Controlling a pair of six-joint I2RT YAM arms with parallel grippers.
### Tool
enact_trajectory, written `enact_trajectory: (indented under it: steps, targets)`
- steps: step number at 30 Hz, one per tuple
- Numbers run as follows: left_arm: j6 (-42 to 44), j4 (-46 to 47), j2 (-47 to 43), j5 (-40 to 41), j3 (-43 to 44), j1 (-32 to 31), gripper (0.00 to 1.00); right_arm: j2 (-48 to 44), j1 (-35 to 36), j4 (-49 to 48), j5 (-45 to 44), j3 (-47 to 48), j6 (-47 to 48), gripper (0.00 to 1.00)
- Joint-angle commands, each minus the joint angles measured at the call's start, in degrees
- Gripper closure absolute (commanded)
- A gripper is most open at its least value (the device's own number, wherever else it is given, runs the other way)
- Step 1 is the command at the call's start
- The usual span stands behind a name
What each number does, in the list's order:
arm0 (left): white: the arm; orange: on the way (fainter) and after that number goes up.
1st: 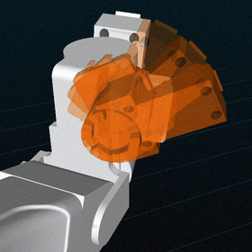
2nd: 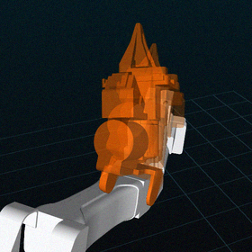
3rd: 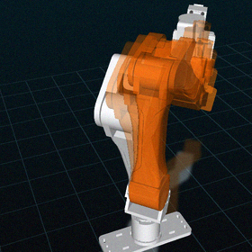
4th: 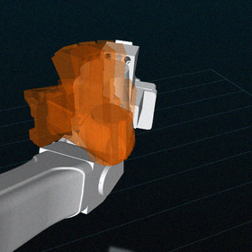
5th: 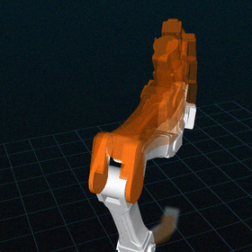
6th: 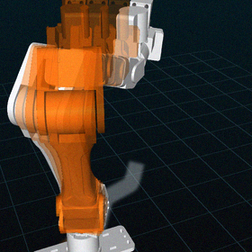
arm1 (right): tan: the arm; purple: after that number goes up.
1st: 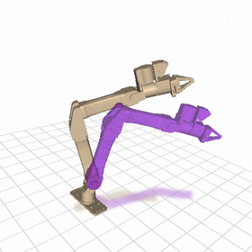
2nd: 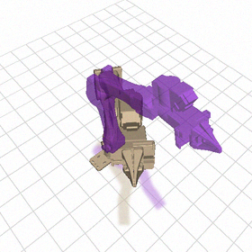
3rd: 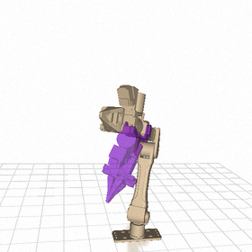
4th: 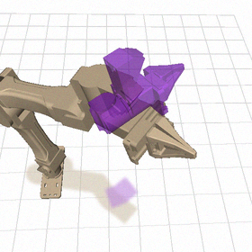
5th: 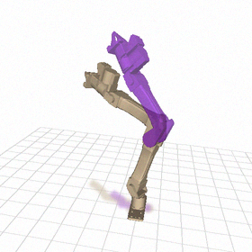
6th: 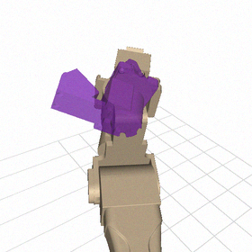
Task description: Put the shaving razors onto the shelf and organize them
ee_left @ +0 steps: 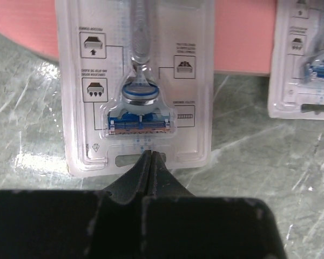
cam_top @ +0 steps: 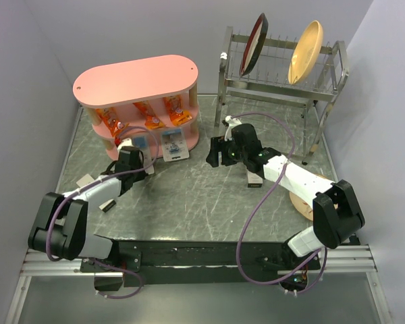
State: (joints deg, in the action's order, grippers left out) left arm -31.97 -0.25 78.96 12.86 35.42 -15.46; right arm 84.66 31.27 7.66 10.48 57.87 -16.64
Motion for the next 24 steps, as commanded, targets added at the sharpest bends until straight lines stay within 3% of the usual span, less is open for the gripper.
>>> enact_trajectory:
  steps: [1,12,24]
  targets:
    - [0.77,0.34,-2.75,-0.91,2.38,-1.23,0.99,-0.2,0.64,-1.86,-0.11,2.34,0.21,0.2]
    - [-6.18,-15.22,-9.08,-0.03,-1.05,-1.95,0.99,-1.26,0.64,-1.6,-0.9,1.11,1.09,0.2]
    - [-7.85,-0.99,-1.09,1.29,-3.25,-0.44,0.99,0.77,0.64,-1.16,-0.99,2.78,1.17,0.2]
